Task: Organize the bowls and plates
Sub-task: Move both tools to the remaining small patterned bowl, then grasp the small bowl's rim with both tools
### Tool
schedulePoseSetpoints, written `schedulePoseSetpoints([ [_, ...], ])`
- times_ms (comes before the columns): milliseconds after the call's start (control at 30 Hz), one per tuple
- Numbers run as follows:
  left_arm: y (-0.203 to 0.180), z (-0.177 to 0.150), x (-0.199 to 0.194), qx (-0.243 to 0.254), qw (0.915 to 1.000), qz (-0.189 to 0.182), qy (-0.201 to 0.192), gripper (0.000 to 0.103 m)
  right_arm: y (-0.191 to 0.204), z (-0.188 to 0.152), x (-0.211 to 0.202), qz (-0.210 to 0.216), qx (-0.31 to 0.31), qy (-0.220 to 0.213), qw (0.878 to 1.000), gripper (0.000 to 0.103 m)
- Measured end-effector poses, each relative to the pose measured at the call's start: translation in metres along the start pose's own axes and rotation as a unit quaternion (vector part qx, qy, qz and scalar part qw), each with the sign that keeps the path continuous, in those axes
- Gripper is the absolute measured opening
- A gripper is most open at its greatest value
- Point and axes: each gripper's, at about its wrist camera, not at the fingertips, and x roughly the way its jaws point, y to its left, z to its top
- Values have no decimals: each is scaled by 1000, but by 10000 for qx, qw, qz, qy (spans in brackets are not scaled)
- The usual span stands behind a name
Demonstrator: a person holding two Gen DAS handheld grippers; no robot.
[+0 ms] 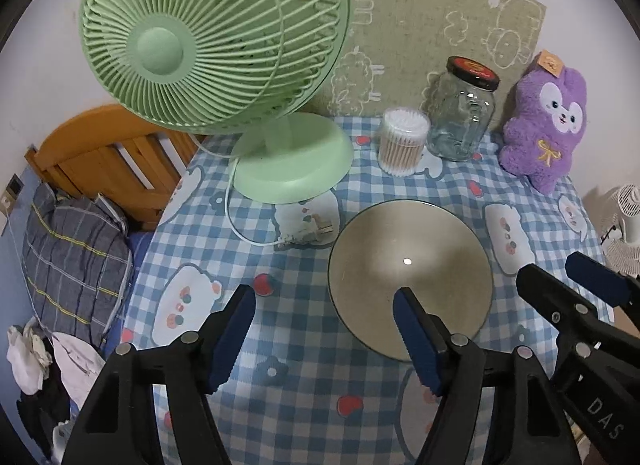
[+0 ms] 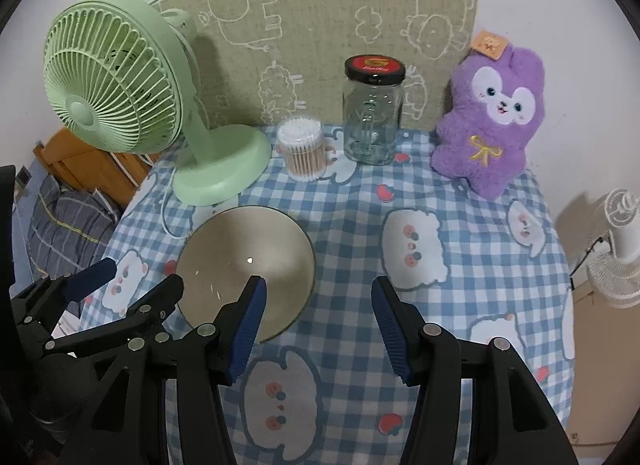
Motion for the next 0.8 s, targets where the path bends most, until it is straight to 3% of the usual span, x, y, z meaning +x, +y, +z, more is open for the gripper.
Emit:
schedulePoseSetpoints([
  [133,0,5,13,26,10000,9,90,55,3,6,14,-131,-83,157,9998,58],
  [367,-3,10,34,163,9997,-59,167,55,7,10,36,-218,-79,332,9992,58],
  [533,-2,12,47,171,9994,21,284,54,3,11,54,-180,96,574,9981,43],
  [733,-1,10,54,173,9992,-5,352,44,-2,10,62,-181,214,661,9974,27],
  [800,-2,9,55,184,9992,-32,366,36,-2,10,63,-133,245,682,9973,24],
])
